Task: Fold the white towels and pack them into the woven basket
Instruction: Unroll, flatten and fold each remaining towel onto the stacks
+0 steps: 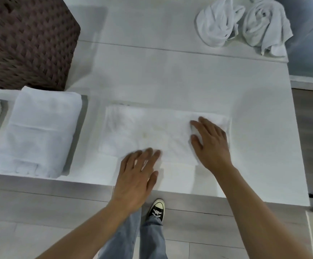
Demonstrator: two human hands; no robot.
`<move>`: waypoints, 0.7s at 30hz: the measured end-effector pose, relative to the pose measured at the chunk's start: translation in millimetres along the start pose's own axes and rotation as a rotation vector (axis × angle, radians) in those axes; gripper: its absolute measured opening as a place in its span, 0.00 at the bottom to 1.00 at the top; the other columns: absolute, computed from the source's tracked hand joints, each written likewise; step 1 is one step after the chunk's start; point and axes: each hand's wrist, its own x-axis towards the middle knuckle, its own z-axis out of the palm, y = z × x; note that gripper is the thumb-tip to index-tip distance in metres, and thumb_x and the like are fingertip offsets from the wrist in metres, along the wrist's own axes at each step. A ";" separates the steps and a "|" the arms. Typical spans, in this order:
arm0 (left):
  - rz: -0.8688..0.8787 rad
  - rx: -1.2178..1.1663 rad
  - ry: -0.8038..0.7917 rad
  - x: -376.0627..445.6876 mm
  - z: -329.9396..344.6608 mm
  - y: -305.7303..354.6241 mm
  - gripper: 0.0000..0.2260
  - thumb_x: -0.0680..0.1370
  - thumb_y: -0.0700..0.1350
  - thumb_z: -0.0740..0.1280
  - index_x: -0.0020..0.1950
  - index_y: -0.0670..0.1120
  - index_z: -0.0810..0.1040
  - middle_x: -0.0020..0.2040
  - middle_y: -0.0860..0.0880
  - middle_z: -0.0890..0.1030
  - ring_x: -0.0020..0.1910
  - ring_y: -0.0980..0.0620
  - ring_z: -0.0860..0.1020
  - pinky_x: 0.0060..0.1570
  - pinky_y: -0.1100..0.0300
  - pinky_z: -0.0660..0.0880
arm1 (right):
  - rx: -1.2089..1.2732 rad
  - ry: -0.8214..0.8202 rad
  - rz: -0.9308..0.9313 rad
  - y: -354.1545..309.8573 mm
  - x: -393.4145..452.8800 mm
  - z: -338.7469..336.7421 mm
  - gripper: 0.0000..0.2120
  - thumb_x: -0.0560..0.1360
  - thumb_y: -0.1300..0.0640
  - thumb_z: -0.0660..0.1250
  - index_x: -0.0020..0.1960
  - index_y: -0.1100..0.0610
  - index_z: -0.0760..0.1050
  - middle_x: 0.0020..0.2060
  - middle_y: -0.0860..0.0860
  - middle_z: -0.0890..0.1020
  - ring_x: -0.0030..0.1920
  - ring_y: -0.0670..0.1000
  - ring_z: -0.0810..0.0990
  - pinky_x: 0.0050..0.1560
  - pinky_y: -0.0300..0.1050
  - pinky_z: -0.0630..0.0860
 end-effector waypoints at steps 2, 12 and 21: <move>-0.031 0.063 0.018 9.0 -5.2 -6.7 0.24 0.85 0.56 0.49 0.79 0.50 0.64 0.74 0.47 0.71 0.73 0.41 0.69 0.72 0.39 0.61 | -0.046 0.038 0.047 -6.9 -13.1 1.4 0.20 0.81 0.50 0.63 0.72 0.50 0.74 0.72 0.53 0.74 0.70 0.56 0.72 0.70 0.53 0.64; -0.081 0.134 -0.078 83.7 -8.8 -54.7 0.30 0.81 0.62 0.51 0.81 0.51 0.58 0.82 0.49 0.55 0.79 0.38 0.56 0.77 0.40 0.52 | -0.102 0.168 0.082 -96.3 -94.6 31.3 0.11 0.75 0.53 0.70 0.56 0.54 0.82 0.45 0.53 0.79 0.43 0.57 0.74 0.50 0.54 0.67; 0.272 0.056 0.023 -5.4 -0.3 -28.7 0.27 0.80 0.56 0.65 0.76 0.45 0.70 0.78 0.40 0.66 0.75 0.37 0.66 0.72 0.39 0.63 | -0.014 0.153 0.064 -95.4 -102.4 40.5 0.15 0.75 0.52 0.73 0.61 0.55 0.81 0.53 0.53 0.81 0.51 0.58 0.77 0.57 0.54 0.69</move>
